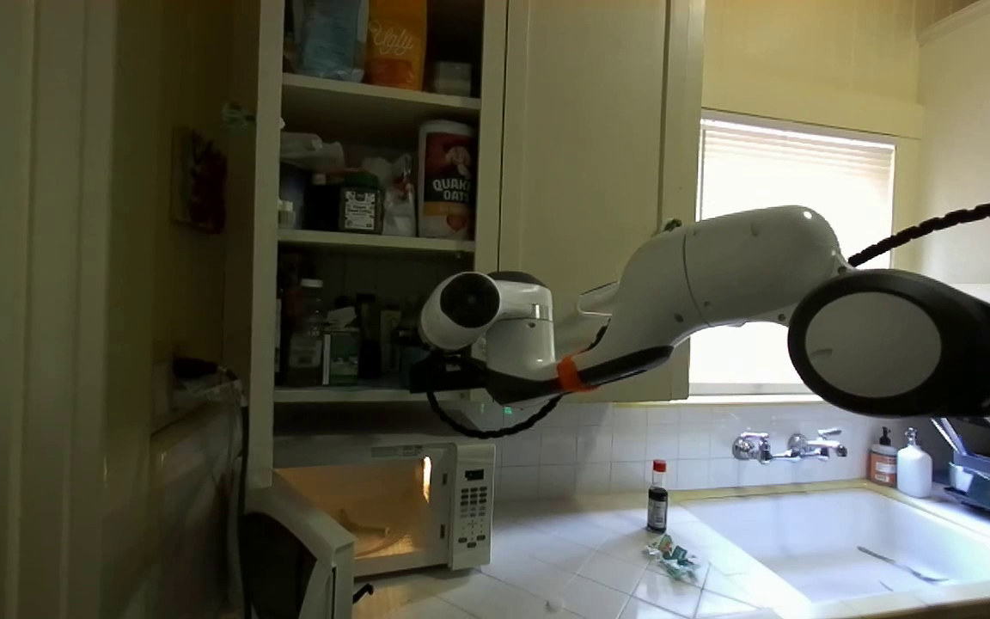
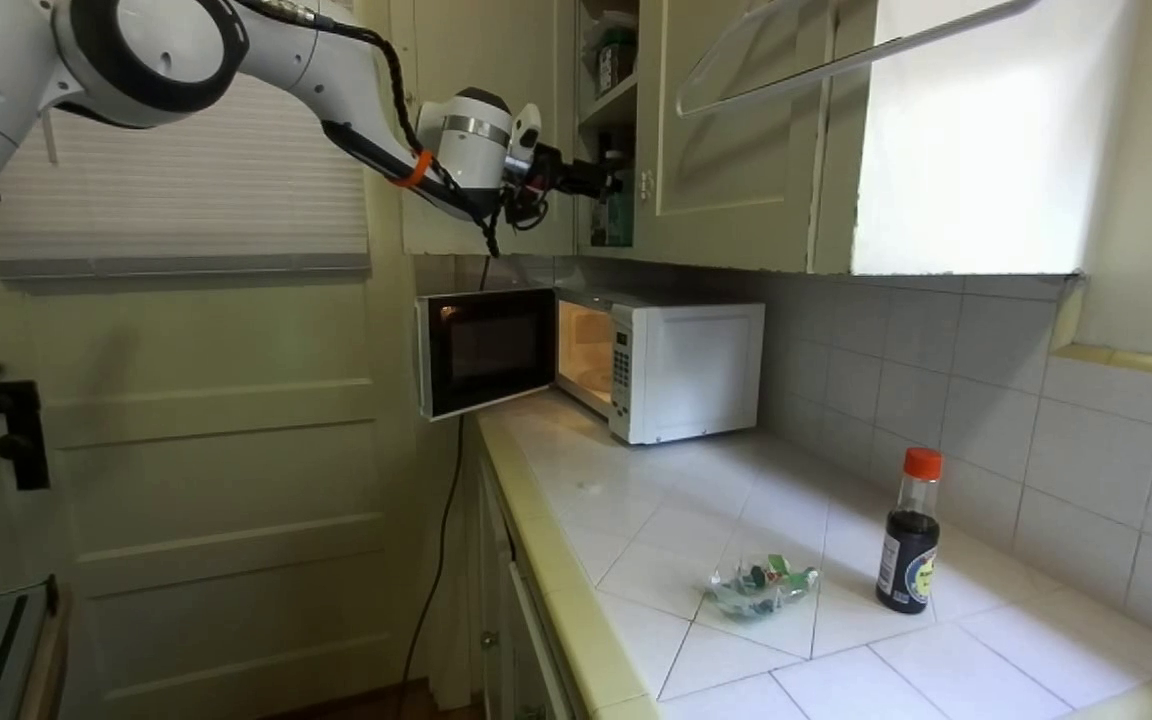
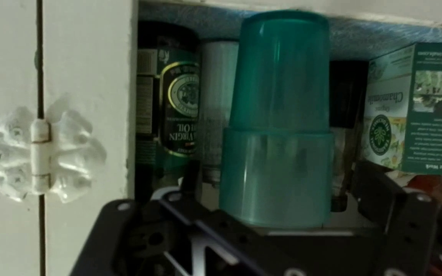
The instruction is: Put the green cup in the microwave
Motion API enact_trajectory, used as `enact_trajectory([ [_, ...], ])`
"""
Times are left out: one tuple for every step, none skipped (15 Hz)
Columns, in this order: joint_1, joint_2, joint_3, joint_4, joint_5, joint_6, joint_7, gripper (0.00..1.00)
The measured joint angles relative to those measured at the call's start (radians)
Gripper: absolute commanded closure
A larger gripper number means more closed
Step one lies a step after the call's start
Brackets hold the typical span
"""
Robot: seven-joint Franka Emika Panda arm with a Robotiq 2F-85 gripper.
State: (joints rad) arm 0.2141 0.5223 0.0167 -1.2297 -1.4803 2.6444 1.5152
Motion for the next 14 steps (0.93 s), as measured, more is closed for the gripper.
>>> enact_trajectory([
  [0.000,0.015,0.000,0.010,0.000,0.000,0.000,0.00],
  [0.001,0.031,0.000,0.022,0.000,0.000,0.000,0.00],
  [0.001,0.044,0.000,0.031,0.000,0.000,0.000,0.00],
  [0.001,0.055,0.000,0.040,0.000,0.000,0.000,0.00],
  [0.001,0.065,0.000,0.047,0.000,0.000,0.000,0.00],
  [0.001,0.074,0.000,0.052,0.000,-0.001,0.000,0.00],
  [0.000,0.083,0.000,0.056,0.000,-0.002,0.000,0.00],
  [0.000,0.093,-0.001,0.062,0.000,-0.002,-0.001,0.00],
  [0.000,0.104,-0.001,0.073,0.000,-0.004,-0.004,0.00],
  [0.000,0.117,-0.002,0.085,0.000,-0.008,-0.007,0.00],
  [0.000,0.129,-0.003,0.100,0.000,-0.014,-0.011,0.00],
  [-0.001,0.142,-0.005,0.116,0.001,-0.018,-0.016,0.00],
  [-0.002,0.156,-0.005,0.134,0.002,-0.019,-0.024,0.00],
  [-0.004,0.170,-0.005,0.155,0.003,-0.019,-0.032,0.00],
])
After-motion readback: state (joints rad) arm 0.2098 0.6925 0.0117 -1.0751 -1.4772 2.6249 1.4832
